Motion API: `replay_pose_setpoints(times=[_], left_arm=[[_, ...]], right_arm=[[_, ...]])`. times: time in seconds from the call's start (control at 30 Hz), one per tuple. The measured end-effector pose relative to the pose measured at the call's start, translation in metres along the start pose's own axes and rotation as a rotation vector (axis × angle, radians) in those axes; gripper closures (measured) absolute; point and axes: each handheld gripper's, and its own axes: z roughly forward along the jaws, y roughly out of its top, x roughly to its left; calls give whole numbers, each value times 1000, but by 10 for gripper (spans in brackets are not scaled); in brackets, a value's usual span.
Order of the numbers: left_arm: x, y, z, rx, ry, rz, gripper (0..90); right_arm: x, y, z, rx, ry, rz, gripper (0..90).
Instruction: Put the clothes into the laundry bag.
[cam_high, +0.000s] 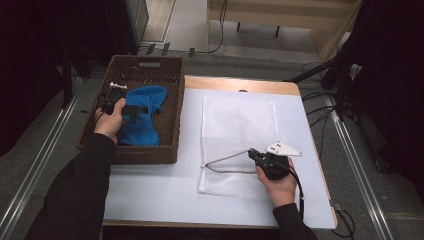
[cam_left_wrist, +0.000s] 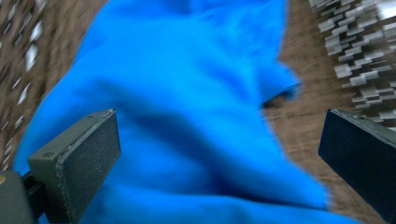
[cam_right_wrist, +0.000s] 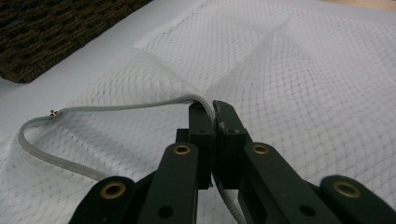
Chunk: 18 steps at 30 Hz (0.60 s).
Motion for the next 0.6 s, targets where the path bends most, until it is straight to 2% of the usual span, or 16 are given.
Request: replay_pose_setpoints(times=[0.07,0.23,0.3,0.33,0.5,0.6], left_arm=[[1,-1,5,24,39,-17,13],[2,-1,15,87,61,-44,33],[2,-1,18,106,44,-62,33],[2,-1,19,115,32,-61,31],[1,-3,22,120,37,-62,27],[-3,-5,24,128,60,-12,30]], right_arm=[[0,0,0,0,1,-3,881],[0,0,0,2,3,-2,881],[0,0,-1,5,4,0,881],[0,0,0,3,5,-3,881],[0,-1,0,6,4,-5,882],[0,-1,0,5,5,-6,882]])
